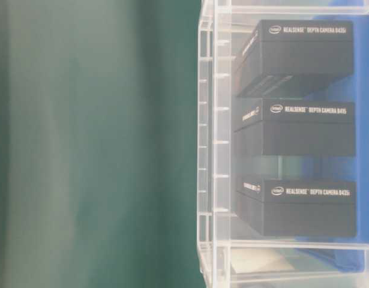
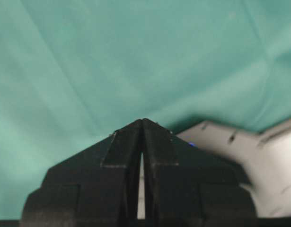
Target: Take out the box from the case.
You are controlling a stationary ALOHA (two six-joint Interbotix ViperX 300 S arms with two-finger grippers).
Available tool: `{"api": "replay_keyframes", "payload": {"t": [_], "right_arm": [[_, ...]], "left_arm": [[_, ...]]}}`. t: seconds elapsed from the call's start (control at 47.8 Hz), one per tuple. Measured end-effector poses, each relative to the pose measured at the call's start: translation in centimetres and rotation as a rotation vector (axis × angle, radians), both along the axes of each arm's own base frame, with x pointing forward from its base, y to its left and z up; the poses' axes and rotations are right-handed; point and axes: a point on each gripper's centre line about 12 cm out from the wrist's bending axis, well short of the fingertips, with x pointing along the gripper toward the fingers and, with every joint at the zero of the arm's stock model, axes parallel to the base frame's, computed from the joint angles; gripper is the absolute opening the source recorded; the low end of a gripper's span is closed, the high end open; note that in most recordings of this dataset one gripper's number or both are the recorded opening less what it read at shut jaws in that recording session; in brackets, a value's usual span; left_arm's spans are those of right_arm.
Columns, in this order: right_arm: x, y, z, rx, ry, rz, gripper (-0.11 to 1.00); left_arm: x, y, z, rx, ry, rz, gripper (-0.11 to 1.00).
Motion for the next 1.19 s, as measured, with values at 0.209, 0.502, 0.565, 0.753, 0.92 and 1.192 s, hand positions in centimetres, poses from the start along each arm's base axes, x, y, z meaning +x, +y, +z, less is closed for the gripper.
{"api": "replay_keyframes", "payload": {"t": [0.209, 0.502, 0.565, 0.753, 0.92, 1.192], "right_arm": [[-0.2, -0.1, 0.0, 0.085, 0.045, -0.354, 0.0], [0.3, -0.2, 0.0, 0.12, 0.076, -0.58, 0.0], [0.5, -0.3, -0.1, 0.108, 0.095, -0.583, 0.0], [1.3, -0.7, -0.2, 0.07, 0.114, -0.595, 0.0], [1.6, -1.9, -0.3, 0.021, 0.111, -0.631, 0.0], [1.1, -5.7, -0.1, -0.021, 0.093, -0.65, 0.0]], "left_arm": [[-0.2, 0.3, -1.0, -0.119, 0.154, 0.333, 0.01], [0.3, 0.6, -1.2, -0.126, 0.263, 0.553, 0.01], [0.4, 0.6, -1.1, -0.123, 0.262, 0.554, 0.01], [0.4, 0.6, -0.7, -0.126, 0.252, 0.557, 0.01], [0.3, 1.2, -0.7, -0.125, 0.254, 0.578, 0.04], [-0.6, 5.1, -0.6, -0.1, 0.249, 0.742, 0.42]]}}
